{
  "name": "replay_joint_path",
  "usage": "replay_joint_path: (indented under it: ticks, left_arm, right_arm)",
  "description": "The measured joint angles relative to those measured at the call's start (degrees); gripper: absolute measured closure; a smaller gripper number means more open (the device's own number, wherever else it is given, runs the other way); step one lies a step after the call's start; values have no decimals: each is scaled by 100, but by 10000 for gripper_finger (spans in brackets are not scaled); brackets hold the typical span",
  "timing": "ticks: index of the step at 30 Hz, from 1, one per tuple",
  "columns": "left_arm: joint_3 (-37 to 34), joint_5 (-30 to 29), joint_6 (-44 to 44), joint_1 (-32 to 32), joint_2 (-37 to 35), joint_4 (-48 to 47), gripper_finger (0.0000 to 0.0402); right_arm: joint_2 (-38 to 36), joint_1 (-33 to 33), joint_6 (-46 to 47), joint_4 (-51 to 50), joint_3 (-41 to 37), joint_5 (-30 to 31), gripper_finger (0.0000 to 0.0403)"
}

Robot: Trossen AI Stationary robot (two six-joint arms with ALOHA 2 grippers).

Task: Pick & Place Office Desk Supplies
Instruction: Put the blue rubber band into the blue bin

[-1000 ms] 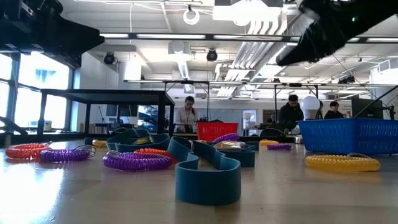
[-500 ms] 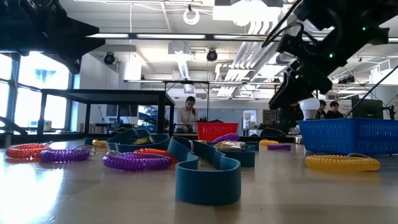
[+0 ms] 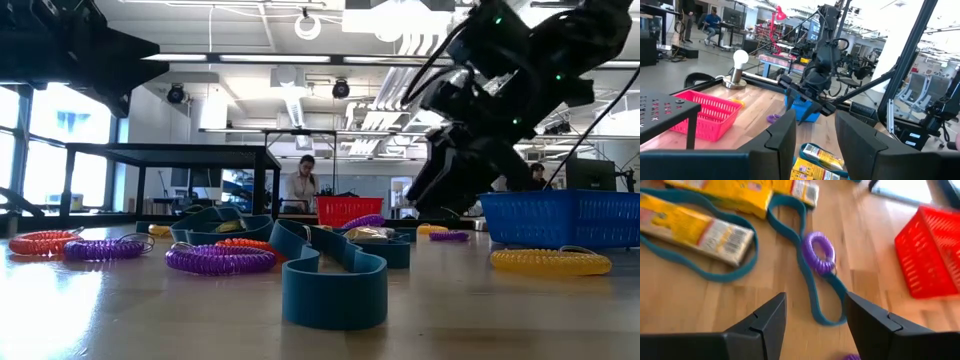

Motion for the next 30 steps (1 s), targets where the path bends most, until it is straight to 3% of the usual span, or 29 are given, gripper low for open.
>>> replay_joint_path:
  ticks: [6,16,26,30]
  left_arm:
    - [0,0,28,0,0,-2,269]
    - [1,0,72,0,0,-5,269]
    - [1,0,74,4,0,-11,269]
    - [1,0,74,4,0,-11,269]
  right_arm:
    - [351,-195,241,196,0,-118,215]
    - [851,-332,-129,607,0,-151,215]
    - [993,-617,-73,825,4,-792,216]
    - [993,-761,110,756,7,-1048,236]
